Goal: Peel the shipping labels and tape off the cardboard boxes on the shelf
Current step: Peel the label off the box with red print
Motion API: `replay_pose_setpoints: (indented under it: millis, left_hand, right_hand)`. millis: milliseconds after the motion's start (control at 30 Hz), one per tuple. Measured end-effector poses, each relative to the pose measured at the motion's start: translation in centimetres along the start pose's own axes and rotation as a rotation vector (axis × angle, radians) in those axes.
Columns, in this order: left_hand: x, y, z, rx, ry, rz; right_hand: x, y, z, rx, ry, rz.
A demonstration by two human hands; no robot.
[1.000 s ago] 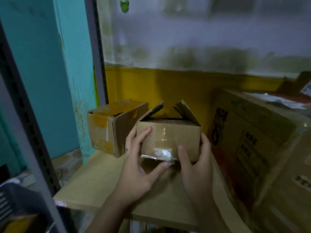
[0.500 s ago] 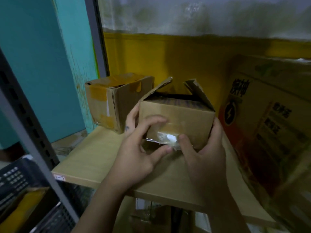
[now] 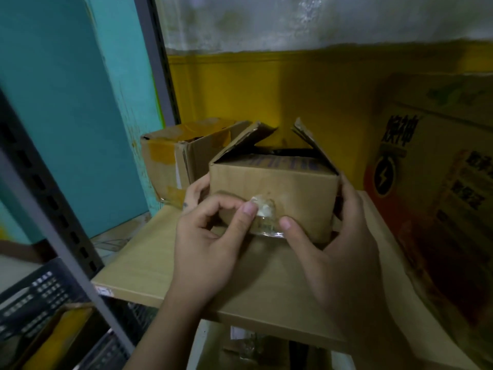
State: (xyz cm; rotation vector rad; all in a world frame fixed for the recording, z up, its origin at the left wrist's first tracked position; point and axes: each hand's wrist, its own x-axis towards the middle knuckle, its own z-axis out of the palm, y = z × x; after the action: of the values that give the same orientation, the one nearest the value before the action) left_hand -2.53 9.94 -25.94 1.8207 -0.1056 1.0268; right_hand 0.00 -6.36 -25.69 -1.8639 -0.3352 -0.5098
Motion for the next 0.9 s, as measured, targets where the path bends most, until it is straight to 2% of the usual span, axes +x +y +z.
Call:
replay_pose_setpoints:
  millis: [300,467,700,833,900]
  left_hand:
    - [0.27,-0.49,-0.23,-0.027,0.05,-0.148]
    - [0.36,-0.32,-0.52,-0.079,-0.022,-0.159]
    - [0.0,-0.31,-0.12,-0.051,-0.099,-0.025]
    - [0.08,-0.4,0.28,0.004,-0.101,-0.102]
    - [0.06,-0.6,0.4,0.077,-0.17,-0.138]
  right_hand:
    - [-0.26,-0.06,0.23,-0.034,-0.04,-0.05]
    - [-0.33,-0.14,0.33,-0.047,-0.02,-0.034]
    - [0.01,-0.05,-0.04,-0.016,0.023,0.03]
    - [0.12,0.24,0.03,-0.041,-0.025,0.048]
    - [0.16,0.41,0.08,-0.053,-0.021,0.039]
